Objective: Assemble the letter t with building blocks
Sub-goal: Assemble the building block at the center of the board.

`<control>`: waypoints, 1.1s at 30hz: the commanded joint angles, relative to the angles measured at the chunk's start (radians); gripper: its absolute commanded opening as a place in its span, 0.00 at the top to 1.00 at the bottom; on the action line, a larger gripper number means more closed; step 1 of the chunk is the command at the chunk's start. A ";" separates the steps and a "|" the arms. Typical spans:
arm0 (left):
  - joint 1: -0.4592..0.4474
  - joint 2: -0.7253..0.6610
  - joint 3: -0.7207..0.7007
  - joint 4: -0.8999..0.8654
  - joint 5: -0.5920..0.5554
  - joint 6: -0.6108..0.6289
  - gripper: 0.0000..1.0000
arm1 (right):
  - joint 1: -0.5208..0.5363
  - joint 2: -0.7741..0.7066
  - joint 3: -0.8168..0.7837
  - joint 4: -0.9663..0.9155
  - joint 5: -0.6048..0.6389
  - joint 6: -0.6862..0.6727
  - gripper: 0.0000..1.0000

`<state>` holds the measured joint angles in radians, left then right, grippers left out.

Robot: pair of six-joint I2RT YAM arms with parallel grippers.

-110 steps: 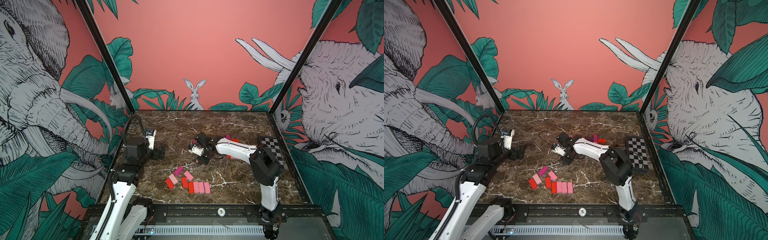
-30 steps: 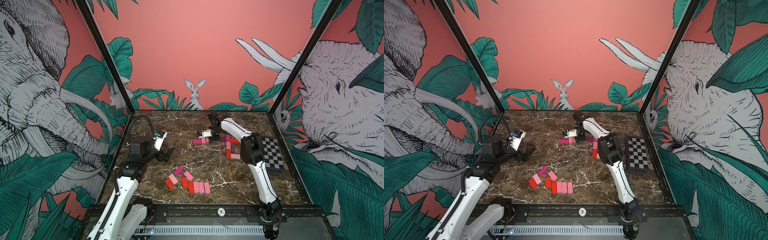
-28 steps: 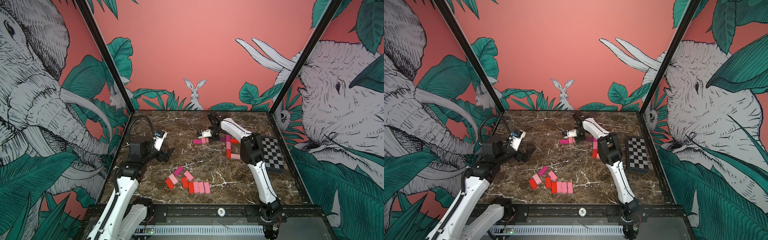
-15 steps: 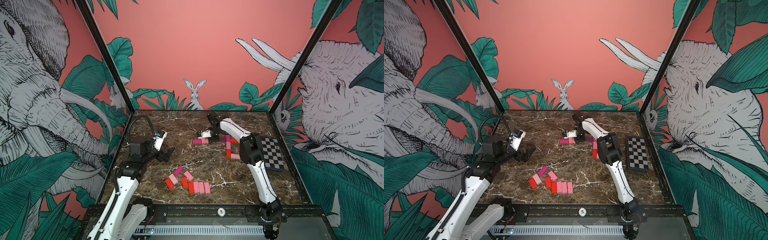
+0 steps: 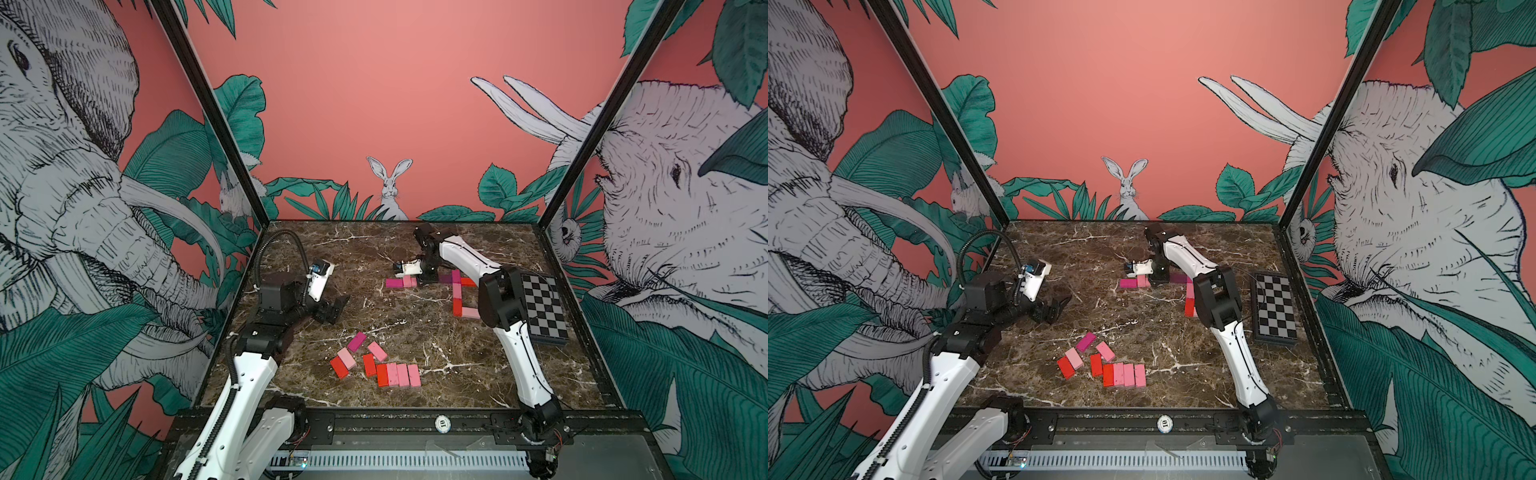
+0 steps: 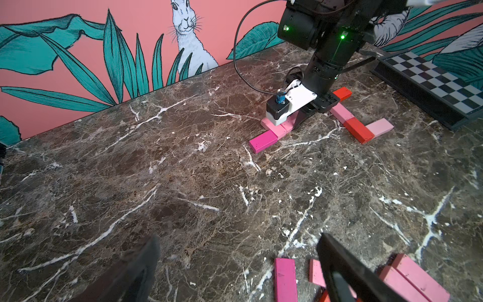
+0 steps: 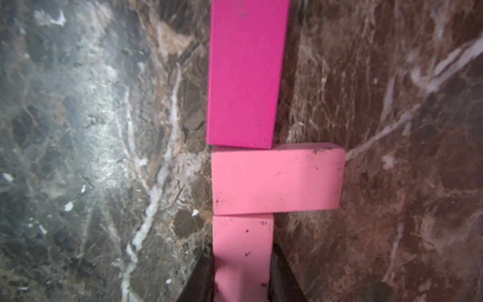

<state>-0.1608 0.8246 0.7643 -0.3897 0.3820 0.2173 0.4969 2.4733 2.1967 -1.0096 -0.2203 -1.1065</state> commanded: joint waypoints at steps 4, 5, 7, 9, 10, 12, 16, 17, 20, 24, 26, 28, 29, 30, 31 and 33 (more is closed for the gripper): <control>0.003 -0.006 0.020 0.023 0.011 -0.002 0.04 | 0.010 0.039 0.011 -0.038 0.004 0.010 0.92; 0.003 -0.007 0.020 0.023 0.010 -0.004 0.04 | 0.010 0.040 0.010 -0.038 0.004 0.010 0.92; 0.003 -0.008 0.020 0.024 0.008 -0.003 0.04 | 0.011 0.041 0.011 -0.041 0.003 0.010 0.92; 0.003 -0.008 0.019 0.023 0.009 -0.004 0.04 | 0.011 0.041 0.011 -0.040 0.003 0.011 0.92; 0.002 -0.008 0.020 0.023 0.009 -0.005 0.04 | 0.012 0.043 0.010 -0.041 0.004 0.010 0.92; 0.002 -0.007 0.020 0.022 0.008 -0.006 0.04 | 0.013 0.043 0.010 -0.043 0.004 0.010 0.93; 0.003 -0.008 0.020 0.021 0.008 -0.005 0.04 | 0.014 0.043 0.010 -0.045 -0.002 0.007 0.93; 0.002 -0.008 0.020 0.022 0.007 -0.005 0.04 | 0.015 0.044 0.012 -0.045 -0.003 0.007 0.93; 0.003 -0.008 0.020 0.022 0.006 -0.006 0.04 | 0.018 0.047 0.015 -0.044 -0.004 0.006 0.94; 0.003 -0.008 0.019 0.021 0.006 -0.003 0.04 | 0.020 0.050 0.017 -0.044 -0.004 0.004 0.94; 0.002 -0.008 0.019 0.021 0.005 -0.004 0.04 | 0.021 0.052 0.018 -0.044 -0.004 0.004 0.94; 0.003 -0.008 0.019 0.020 0.005 -0.004 0.04 | 0.022 0.054 0.020 -0.046 -0.002 0.004 0.94; 0.003 -0.008 0.019 0.020 0.006 -0.004 0.04 | 0.022 0.056 0.020 -0.047 0.000 0.003 0.94; 0.003 -0.008 0.019 0.020 0.004 -0.004 0.04 | 0.022 0.056 0.019 -0.047 0.001 0.004 0.94; 0.002 -0.008 0.019 0.020 0.005 -0.004 0.03 | 0.022 0.056 0.019 -0.047 0.002 0.005 0.93; 0.001 -0.008 0.019 0.020 0.006 -0.005 0.04 | 0.022 0.056 0.019 -0.048 0.002 0.006 0.91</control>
<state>-0.1608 0.8246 0.7643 -0.3897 0.3817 0.2100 0.5072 2.4847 2.2131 -1.0138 -0.2211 -1.1030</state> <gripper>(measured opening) 0.964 0.267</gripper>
